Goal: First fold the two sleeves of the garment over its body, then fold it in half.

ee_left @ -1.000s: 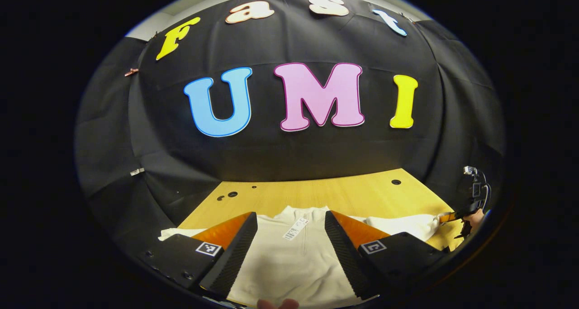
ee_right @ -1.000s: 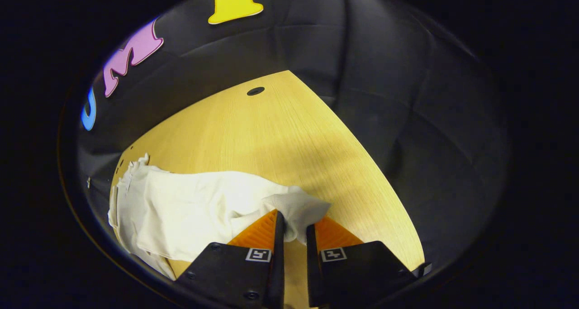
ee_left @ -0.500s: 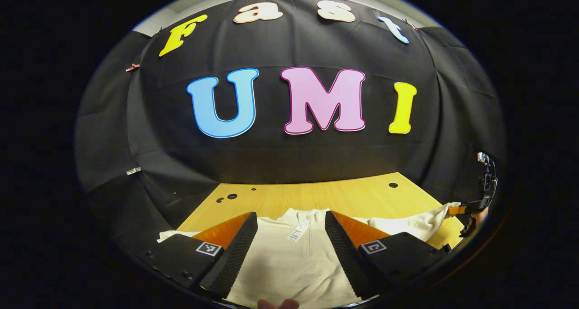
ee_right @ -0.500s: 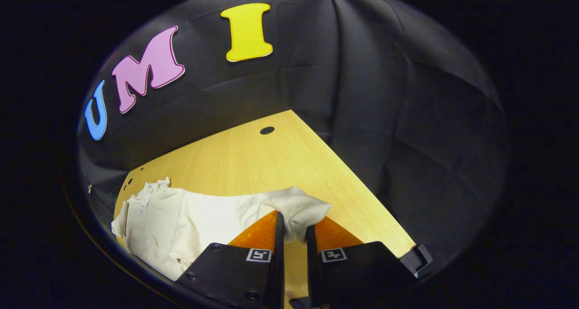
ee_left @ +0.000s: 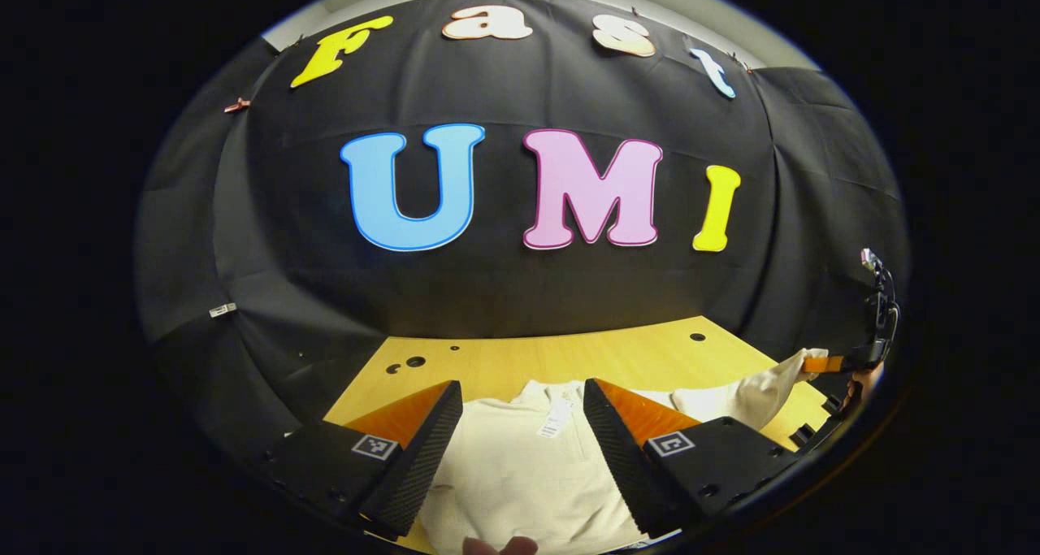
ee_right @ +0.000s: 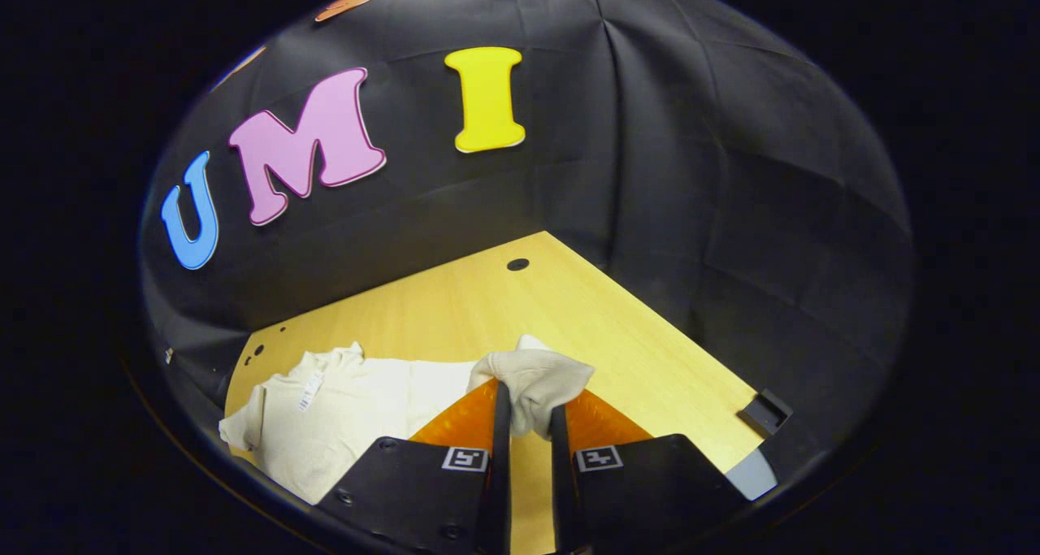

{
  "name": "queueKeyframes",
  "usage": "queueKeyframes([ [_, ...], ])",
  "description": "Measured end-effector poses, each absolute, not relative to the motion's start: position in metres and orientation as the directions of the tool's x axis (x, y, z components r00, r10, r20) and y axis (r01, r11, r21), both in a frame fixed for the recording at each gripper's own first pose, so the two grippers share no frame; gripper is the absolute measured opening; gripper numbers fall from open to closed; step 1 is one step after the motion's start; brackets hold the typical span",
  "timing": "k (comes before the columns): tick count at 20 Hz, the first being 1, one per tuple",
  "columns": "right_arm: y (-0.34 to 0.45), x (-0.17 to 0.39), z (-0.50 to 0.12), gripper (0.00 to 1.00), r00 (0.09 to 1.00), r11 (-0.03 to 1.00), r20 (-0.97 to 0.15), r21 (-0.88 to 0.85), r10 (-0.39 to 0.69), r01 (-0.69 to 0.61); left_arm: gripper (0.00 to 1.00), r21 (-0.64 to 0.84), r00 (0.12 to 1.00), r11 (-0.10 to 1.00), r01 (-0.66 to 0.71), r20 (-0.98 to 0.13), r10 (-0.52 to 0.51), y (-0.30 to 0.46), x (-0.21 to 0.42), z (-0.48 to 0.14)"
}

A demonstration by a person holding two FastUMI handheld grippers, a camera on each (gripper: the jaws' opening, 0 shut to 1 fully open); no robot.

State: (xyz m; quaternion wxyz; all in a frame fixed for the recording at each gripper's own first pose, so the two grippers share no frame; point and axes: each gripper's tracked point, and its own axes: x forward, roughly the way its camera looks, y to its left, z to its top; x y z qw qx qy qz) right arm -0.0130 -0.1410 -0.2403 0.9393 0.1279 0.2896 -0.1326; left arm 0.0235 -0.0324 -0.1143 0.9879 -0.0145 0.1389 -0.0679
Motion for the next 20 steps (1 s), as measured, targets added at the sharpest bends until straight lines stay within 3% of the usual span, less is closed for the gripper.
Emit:
queueKeyframes([
  [10,0.058,0.035,-0.205,0.24,0.855,0.968,-0.518,0.223,0.015,0.118,0.96,-0.057,0.965,0.998,0.036,-0.258,-0.049,0.089,0.031,-0.130],
  [20,0.216,0.061,-0.284,0.24,0.778,0.975,-0.603,0.217,0.175,-0.051,0.96,-0.039,0.950,0.994,-0.105,-0.299,0.088,0.197,0.034,-0.169],
])
